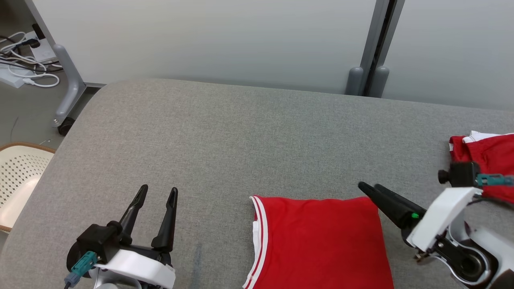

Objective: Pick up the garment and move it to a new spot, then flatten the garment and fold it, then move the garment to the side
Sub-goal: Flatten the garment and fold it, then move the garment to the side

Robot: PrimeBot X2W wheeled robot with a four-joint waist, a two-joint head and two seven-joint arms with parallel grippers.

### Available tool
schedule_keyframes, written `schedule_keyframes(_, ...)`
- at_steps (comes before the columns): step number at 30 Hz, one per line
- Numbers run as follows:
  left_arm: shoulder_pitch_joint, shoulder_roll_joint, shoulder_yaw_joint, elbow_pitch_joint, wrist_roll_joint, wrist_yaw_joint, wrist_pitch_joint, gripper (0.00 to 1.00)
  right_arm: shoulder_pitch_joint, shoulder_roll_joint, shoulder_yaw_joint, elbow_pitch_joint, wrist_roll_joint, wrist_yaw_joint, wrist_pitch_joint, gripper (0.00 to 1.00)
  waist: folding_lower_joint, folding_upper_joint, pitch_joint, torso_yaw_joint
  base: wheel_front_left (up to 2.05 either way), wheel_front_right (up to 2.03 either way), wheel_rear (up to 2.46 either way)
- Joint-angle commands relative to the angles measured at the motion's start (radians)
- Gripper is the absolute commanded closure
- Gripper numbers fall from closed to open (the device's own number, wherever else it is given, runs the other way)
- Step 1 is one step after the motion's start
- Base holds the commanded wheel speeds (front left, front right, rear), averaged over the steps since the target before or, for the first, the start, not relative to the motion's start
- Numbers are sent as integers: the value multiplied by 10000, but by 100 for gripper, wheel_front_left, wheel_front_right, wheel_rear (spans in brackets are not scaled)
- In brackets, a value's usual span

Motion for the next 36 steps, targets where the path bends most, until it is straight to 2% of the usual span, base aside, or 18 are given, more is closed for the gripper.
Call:
schedule_keyframes(1, 94, 22, 57, -54, 63, -67, -12, 0, 188, -178, -28, 51, -144, 8, -139, 0, 0, 0, 2, -3, 0, 0, 0)
schedule_keyframes(7, 212, 18, 171, -127, 121, -71, -12, 0, 458, -668, 11, 546, -729, 8, -492, 0, 0, 0, -28, -82, 0, 0, 0)
schedule_keyframes(13, 258, 8, 254, -197, 154, -80, -12, 0, 264, -939, 174, 1087, -1089, 8, 286, 0, 0, 0, 13, -177, 0, 0, 0)
schedule_keyframes(19, 121, -43, 173, -128, 157, -91, -12, 0, 339, -799, 381, 1355, -726, 8, 1561, 0, 0, 0, 103, -163, 0, 0, 0)
schedule_keyframes(28, -97, -112, 29, -35, 57, -76, -12, 0, -36, -260, 645, 1957, 290, 8, 3681, 0, 0, 0, 281, 41, 0, 0, 0)
schedule_keyframes(36, -179, -172, -53, 74, -51, -78, -12, 0, -346, 134, 816, 3168, 969, 8, 4747, 0, 0, 0, 447, 407, 0, 0, 0)
